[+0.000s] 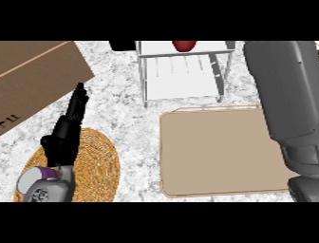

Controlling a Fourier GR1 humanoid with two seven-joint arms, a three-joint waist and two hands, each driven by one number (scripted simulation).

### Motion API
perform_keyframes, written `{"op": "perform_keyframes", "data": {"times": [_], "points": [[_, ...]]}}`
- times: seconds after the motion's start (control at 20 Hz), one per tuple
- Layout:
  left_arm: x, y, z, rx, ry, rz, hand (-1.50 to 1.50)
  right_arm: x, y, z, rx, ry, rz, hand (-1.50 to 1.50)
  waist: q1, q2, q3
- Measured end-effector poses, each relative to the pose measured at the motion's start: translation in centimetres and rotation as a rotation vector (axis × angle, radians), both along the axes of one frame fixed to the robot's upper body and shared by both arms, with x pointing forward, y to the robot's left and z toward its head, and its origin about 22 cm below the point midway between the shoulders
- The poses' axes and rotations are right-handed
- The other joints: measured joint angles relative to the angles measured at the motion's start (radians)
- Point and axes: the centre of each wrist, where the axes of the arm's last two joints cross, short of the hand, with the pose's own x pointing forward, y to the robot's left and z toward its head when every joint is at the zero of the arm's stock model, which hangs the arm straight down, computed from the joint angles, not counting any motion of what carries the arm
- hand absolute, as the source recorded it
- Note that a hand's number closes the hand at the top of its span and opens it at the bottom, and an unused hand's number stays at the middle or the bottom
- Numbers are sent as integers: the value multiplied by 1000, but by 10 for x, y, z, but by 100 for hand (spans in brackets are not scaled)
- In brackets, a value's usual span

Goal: Pick the tomato from the tray and place it in the tiered basket

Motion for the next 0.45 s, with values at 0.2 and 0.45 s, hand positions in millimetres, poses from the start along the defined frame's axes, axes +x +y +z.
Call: {"op": "perform_keyframes", "data": {"times": [0.2,0.45], "points": [[-4,6,-4,2,9,23,0,-25,-41,-12,101,-57,-43,-150,-23,-7,1],[-7,12,-2,5,5,40,0,-78,-94,-32,156,-91,-54,-150,-43,-11,1]]}}
